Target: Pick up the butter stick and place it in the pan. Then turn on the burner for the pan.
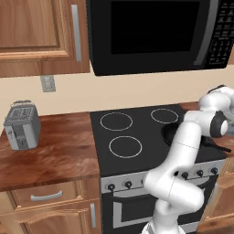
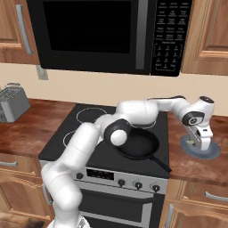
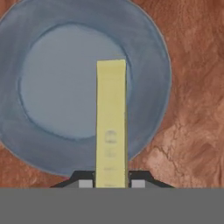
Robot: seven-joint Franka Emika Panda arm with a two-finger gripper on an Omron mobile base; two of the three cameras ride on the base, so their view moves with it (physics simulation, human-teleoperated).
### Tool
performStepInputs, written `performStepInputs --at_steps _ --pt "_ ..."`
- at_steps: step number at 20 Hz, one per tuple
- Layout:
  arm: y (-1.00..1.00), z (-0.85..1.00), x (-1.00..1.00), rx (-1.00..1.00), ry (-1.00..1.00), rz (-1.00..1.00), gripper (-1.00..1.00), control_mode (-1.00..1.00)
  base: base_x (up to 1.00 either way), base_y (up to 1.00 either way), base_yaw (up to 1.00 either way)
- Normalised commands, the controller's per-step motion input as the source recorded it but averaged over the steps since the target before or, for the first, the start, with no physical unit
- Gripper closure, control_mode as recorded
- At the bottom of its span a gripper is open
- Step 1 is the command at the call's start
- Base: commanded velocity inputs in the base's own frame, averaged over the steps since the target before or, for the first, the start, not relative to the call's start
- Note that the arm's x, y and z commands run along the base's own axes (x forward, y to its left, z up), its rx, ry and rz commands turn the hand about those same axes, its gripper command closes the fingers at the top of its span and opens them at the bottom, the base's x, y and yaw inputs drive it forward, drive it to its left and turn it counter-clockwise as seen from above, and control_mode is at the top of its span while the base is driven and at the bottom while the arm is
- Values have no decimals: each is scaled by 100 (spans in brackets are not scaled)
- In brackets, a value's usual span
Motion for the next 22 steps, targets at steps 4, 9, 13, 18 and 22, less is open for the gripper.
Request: performStepInputs --at_steps 4,9,13,18,22 --pt "28 29 -40 -1 -5 1 100 -100 0 0 0" --pt "32 41 -31 -2 -6 1 100 -100 0 0 0" --pt "43 30 -32 -5 -6 3 100 -100 0 0 0" --pt "68 14 -41 -12 -10 2 100 -100 0 0 0" --pt "82 2 -39 -12 -10 6 100 -100 0 0 0"
